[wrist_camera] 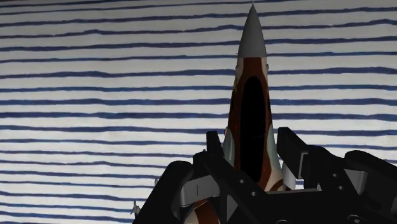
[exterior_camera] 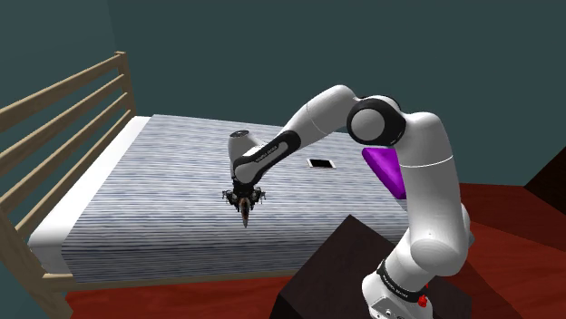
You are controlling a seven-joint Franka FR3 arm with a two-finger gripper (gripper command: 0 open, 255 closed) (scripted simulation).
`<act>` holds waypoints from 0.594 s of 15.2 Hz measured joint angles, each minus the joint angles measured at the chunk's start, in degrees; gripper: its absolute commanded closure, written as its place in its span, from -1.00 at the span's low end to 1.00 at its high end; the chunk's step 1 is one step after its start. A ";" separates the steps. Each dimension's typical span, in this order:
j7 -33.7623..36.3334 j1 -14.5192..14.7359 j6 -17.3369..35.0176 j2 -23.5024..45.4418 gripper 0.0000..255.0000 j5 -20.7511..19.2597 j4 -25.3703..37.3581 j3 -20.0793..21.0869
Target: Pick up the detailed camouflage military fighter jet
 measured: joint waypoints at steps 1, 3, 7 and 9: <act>0.00 0.00 0.00 0.01 1.00 0.00 0.01 0.00; -0.08 -0.10 0.02 -0.36 1.00 0.04 -0.26 0.03; -0.33 -0.34 -1.58 -2.59 1.00 0.49 -0.92 0.40; -0.50 -0.47 -2.61 -3.67 1.00 0.73 -0.96 0.58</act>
